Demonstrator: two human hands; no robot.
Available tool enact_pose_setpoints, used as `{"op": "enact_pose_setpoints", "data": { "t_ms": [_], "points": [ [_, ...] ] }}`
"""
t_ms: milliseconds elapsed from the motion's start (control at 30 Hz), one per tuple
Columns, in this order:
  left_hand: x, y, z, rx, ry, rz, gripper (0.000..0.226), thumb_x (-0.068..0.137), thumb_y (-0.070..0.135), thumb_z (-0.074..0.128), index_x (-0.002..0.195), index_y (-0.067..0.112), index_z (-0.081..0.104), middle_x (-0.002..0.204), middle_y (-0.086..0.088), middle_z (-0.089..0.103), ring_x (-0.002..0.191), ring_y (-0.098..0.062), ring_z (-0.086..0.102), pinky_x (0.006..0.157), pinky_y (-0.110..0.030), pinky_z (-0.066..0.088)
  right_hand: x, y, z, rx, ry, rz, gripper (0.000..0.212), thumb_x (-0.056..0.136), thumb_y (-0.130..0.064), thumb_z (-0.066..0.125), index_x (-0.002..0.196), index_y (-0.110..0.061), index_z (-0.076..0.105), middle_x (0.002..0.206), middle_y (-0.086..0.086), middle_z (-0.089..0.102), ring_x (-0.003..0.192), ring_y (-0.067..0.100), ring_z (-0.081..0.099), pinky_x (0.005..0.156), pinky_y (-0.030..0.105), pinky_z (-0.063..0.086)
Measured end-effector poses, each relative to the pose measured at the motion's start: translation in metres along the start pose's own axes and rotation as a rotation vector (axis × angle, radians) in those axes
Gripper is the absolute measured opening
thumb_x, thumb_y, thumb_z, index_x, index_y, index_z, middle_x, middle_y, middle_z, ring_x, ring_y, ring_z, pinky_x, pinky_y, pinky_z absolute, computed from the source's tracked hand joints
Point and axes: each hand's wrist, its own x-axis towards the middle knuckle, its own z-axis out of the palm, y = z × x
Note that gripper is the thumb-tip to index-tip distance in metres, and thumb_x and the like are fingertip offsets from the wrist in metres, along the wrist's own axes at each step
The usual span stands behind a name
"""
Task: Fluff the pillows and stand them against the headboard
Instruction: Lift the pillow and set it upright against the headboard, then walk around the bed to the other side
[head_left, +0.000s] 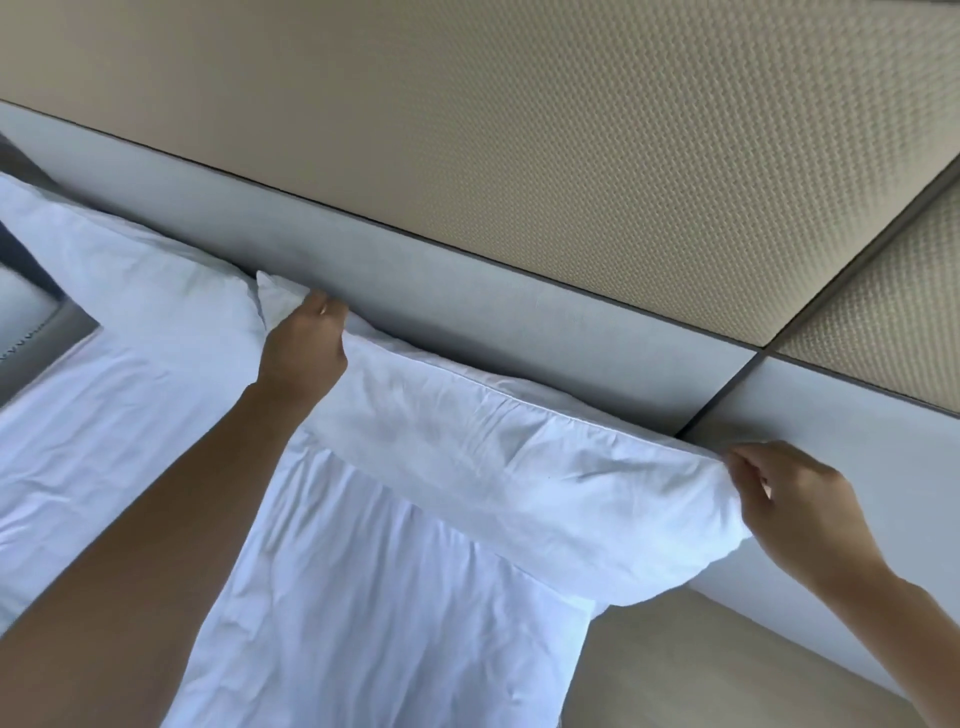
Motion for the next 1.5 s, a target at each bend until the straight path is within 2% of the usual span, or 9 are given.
{"op": "enact_pose_setpoints", "data": {
  "t_ms": [67,167,300,433,567,800,1067,1333,1500],
  "points": [
    [-0.012,0.0,-0.018,-0.02,-0.005,-0.1,0.028,0.087,0.003,0.058,0.115,0.002,0.06,0.118,-0.019,0.057,0.094,-0.042,0.061,0.067,-0.048,0.053,0.003,-0.007,-0.008,0.02,0.014,-0.021,0.01,0.086,0.0,0.065,0.084,-0.01,0.07,0.077,0.007,0.066,0.065,0.032,0.06,0.057,0.036,0.051],
    [-0.053,0.007,-0.049,0.0,-0.095,-0.144,0.049,0.093,0.023,0.058,0.136,0.002,0.05,0.138,-0.02,0.051,0.132,-0.039,0.043,0.092,-0.052,0.049,0.012,-0.032,-0.019,0.07,-0.018,-0.141,0.009,0.088,-0.006,0.065,0.095,-0.009,0.07,0.083,0.009,0.068,0.072,0.031,0.064,0.06,0.037,0.054],
    [-0.127,0.034,-0.078,0.068,-0.241,-0.223,0.081,0.09,0.066,0.035,0.146,0.008,0.042,0.155,-0.015,0.037,0.142,-0.041,0.032,0.107,-0.052,0.038,0.024,-0.08,-0.03,0.097,-0.158,-0.26,0.044,0.095,-0.034,0.058,0.13,-0.008,0.061,0.118,0.015,0.065,0.107,0.038,0.061,0.088,0.046,0.054],
    [-0.194,0.082,-0.105,0.083,-0.262,-0.343,0.103,0.078,0.085,0.005,0.155,0.02,0.025,0.164,-0.005,0.016,0.151,-0.032,0.014,0.117,-0.051,0.022,0.025,-0.125,-0.053,-0.057,-0.293,-0.393,0.073,0.095,-0.063,0.031,0.154,-0.02,0.028,0.153,0.015,0.033,0.138,0.035,0.034,0.108,0.049,0.038],
    [-0.259,0.138,-0.139,0.045,-0.151,-0.47,0.101,0.082,0.084,0.004,0.15,0.018,0.039,0.16,-0.01,0.029,0.147,-0.036,0.026,0.112,-0.058,0.029,0.005,-0.131,-0.082,-0.123,-0.318,-0.502,0.081,0.091,-0.07,0.035,0.154,-0.023,0.018,0.158,0.014,0.019,0.145,0.033,0.015,0.115,0.047,0.023],
    [-0.369,0.232,-0.182,0.039,-0.075,-0.714,0.092,0.084,0.081,0.008,0.157,0.026,0.016,0.166,-0.002,0.0,0.153,-0.028,-0.002,0.121,-0.055,0.004,-0.066,-0.114,-0.115,-0.163,-0.283,-0.78,0.084,0.09,-0.073,0.031,0.157,-0.027,0.009,0.162,0.019,0.001,0.149,0.038,-0.007,0.118,0.055,0.007],
    [-0.516,0.305,-0.195,-0.017,-0.176,-1.044,0.089,0.085,0.081,0.007,0.157,0.029,0.0,0.165,-0.005,-0.014,0.151,-0.027,-0.015,0.12,-0.057,-0.003,-0.196,-0.135,-0.115,-0.093,-0.4,-1.047,0.085,0.089,-0.074,0.032,0.157,-0.027,0.011,0.164,0.017,0.0,0.151,0.035,-0.006,0.119,0.056,0.007],
    [-0.723,0.38,-0.186,-0.112,-0.209,-1.436,0.093,0.079,0.079,-0.003,0.157,0.028,0.01,0.166,-0.007,0.004,0.152,-0.028,-0.001,0.12,-0.057,0.003,-0.394,-0.139,-0.097,-0.125,-0.556,-1.368,0.099,0.073,-0.082,0.022,0.153,-0.024,0.027,0.153,0.019,0.027,0.141,0.038,0.024,0.113,0.055,0.023],
    [-0.872,0.437,-0.188,-0.157,-0.268,-1.666,0.093,0.08,0.077,-0.003,0.156,0.027,0.01,0.165,-0.009,0.007,0.152,-0.03,0.002,0.117,-0.06,0.006,-0.551,-0.141,-0.095,-0.186,-0.687,-1.562,0.095,0.077,-0.083,0.028,0.153,-0.026,0.022,0.151,0.016,0.023,0.14,0.035,0.02,0.116,0.053,0.017]
  ]
}}
